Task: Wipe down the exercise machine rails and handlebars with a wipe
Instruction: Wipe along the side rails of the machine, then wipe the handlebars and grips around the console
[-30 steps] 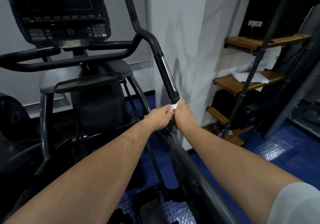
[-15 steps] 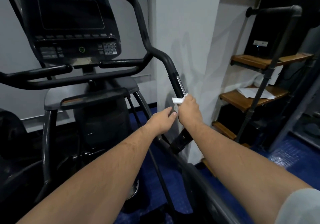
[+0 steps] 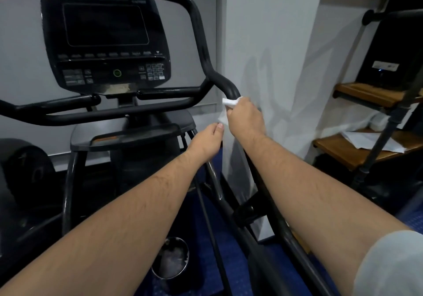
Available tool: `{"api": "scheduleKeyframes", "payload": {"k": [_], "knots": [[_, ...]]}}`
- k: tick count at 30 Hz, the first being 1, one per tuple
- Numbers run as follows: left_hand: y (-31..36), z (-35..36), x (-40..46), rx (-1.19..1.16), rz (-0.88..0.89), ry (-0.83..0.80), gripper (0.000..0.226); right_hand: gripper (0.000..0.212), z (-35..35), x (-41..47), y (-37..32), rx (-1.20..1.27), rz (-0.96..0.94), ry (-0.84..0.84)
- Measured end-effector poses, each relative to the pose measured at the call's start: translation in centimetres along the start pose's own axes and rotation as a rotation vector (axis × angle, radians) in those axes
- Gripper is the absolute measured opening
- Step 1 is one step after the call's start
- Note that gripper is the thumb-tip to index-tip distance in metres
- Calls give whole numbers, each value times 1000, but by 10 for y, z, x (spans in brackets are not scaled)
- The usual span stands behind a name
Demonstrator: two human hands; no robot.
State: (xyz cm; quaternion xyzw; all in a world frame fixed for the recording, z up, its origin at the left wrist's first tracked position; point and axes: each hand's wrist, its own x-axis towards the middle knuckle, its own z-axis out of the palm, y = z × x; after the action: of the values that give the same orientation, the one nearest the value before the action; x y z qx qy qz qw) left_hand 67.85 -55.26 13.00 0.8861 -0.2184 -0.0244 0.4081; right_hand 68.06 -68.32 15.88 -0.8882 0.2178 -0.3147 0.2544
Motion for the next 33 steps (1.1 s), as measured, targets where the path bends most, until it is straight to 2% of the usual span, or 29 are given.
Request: {"api": "scheduleKeyframes", "payload": {"k": [4,8,13,18,23,29,33], "knots": [[10,7,13,-53,-8,76,51,32,-7,-13,8,40,-38,-32],[20,18,22,-89,-6,100,49,41,-19,-50,30,87,-5,-88],[30,33,27,-79,25,159,38,34,-19,-110,73,-8,29,-123],[24,41,24,-136,8,209,33,34,-13,-132,89,-140,43,-99],[22,32,24,-130,24,144,35,38,-14,-128,81,-145,66,-99],[27,11,19,-13,60,11,54,39,-14,-84,48,-139,10,-88],[26,-2,15,61,106,7,48,27,-6,-42,19,-156,12,-57]]}}
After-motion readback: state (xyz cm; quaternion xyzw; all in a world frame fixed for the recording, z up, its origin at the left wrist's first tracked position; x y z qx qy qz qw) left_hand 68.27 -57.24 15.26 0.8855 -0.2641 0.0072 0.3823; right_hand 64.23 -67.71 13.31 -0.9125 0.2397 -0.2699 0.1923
